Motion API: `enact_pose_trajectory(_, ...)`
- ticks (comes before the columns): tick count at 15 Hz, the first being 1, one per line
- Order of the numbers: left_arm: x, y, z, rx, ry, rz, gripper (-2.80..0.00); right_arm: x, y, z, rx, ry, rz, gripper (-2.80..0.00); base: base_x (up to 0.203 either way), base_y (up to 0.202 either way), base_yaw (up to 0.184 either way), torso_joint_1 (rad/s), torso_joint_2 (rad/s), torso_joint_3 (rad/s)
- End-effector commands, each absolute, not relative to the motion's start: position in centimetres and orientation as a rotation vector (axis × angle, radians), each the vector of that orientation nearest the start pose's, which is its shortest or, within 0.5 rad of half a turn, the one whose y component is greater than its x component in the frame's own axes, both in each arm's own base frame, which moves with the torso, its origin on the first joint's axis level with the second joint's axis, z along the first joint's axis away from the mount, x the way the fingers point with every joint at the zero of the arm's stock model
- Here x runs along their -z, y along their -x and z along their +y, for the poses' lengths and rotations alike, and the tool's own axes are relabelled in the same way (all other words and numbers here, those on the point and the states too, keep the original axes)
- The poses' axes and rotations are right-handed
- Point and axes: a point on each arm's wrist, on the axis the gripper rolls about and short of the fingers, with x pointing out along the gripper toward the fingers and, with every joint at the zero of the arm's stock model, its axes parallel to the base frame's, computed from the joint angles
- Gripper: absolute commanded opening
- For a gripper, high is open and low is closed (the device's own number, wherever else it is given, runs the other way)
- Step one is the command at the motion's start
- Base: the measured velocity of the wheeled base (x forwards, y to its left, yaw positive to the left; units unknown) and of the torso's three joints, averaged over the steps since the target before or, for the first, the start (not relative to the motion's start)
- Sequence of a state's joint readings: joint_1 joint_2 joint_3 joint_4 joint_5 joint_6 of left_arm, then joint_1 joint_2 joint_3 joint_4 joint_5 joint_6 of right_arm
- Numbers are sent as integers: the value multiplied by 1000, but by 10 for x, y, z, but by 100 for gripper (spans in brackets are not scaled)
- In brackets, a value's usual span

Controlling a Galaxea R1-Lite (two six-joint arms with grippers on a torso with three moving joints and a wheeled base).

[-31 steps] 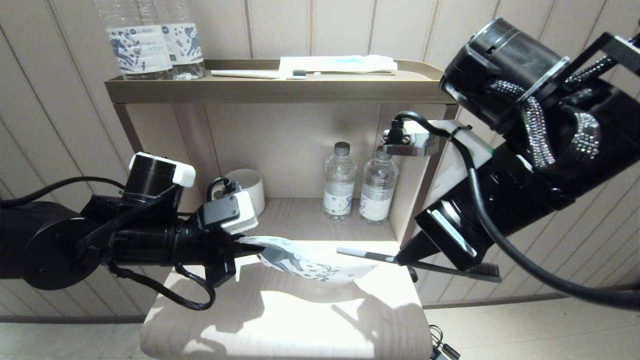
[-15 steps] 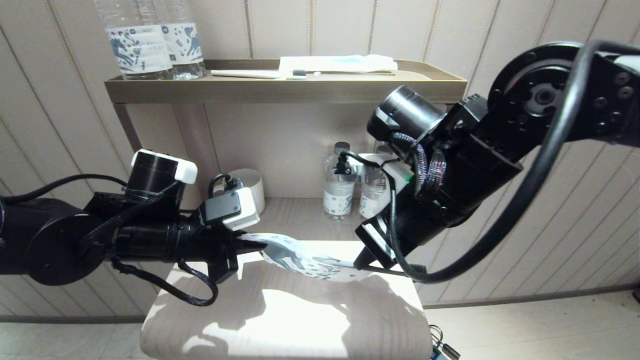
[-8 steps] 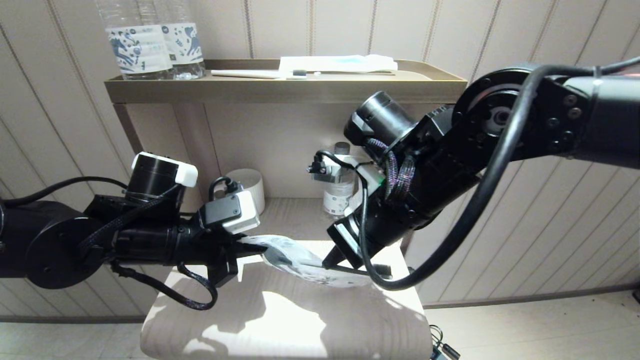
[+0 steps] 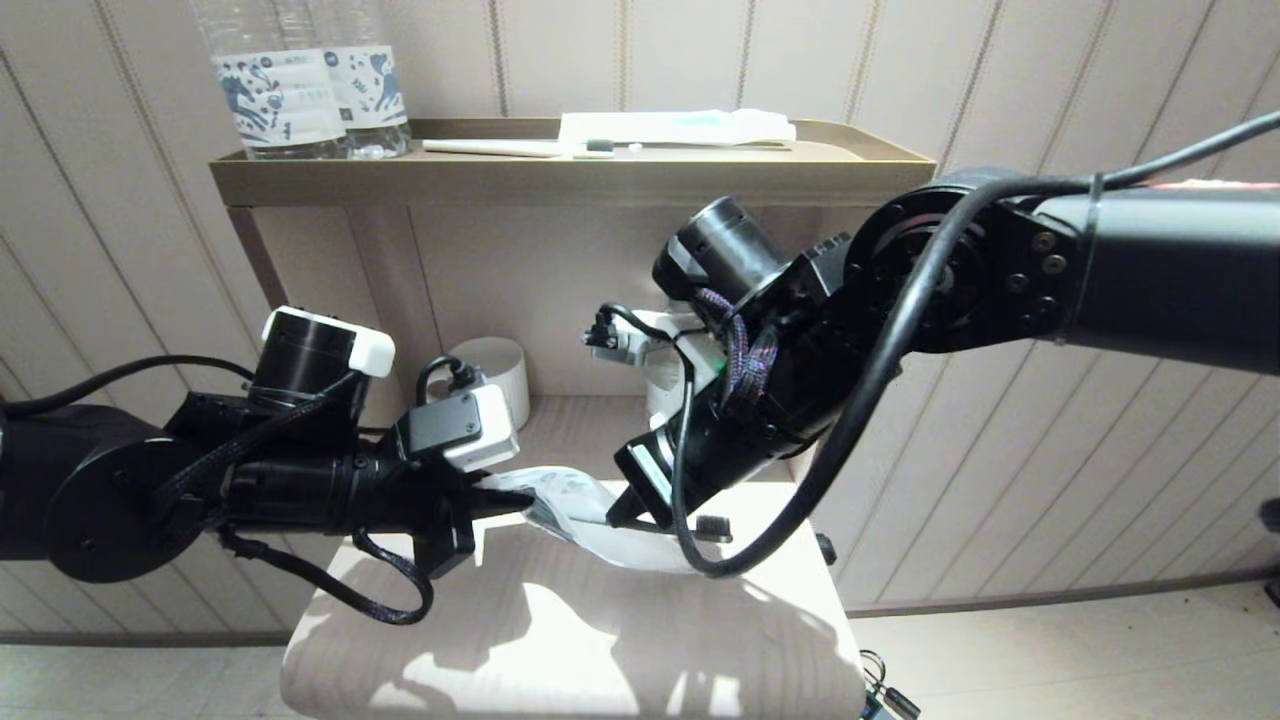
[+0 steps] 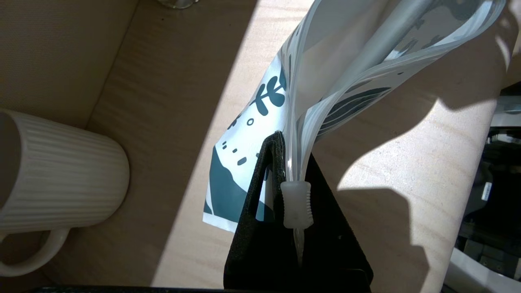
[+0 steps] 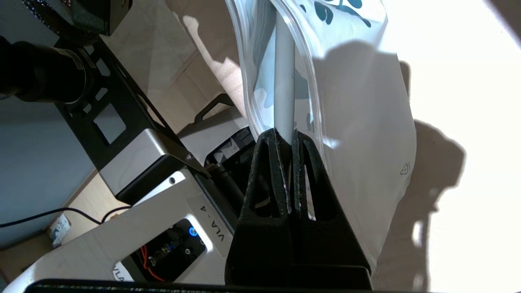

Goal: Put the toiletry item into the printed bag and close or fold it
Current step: Close the strorage bag and place it on the desk

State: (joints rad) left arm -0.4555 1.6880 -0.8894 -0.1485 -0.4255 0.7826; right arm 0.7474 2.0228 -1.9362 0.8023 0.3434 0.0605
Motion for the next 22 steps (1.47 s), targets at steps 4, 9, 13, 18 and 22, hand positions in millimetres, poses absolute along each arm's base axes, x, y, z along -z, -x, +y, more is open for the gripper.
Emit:
enact_pose_trajectory(4,-164,-257,-139,1078,-714,301,-280,-249,-272,264,-963,104,951,-280,0,0,0,0,0,0)
enact_pose_trajectory(9,-163,-256,-142,1089,-714,300,-280,-246,-278,266,-931,100,936,0,0,0,0,0,0,0)
enact_pose_trajectory(13,-161,-257,-145,1098,-715,305,-280,-251,-278,263,-930,99,912,0,0,0,0,0,0,0)
enact_pose_trajectory(18,-152,-263,-149,1127,-645,353,-280,-294,-259,236,-937,72,785,0,0,0,0,0,0,0)
enact_pose_trajectory(22,-152,-266,-139,1153,-435,428,-280,-310,-247,197,-878,45,769,0,0,0,0,0,0,0)
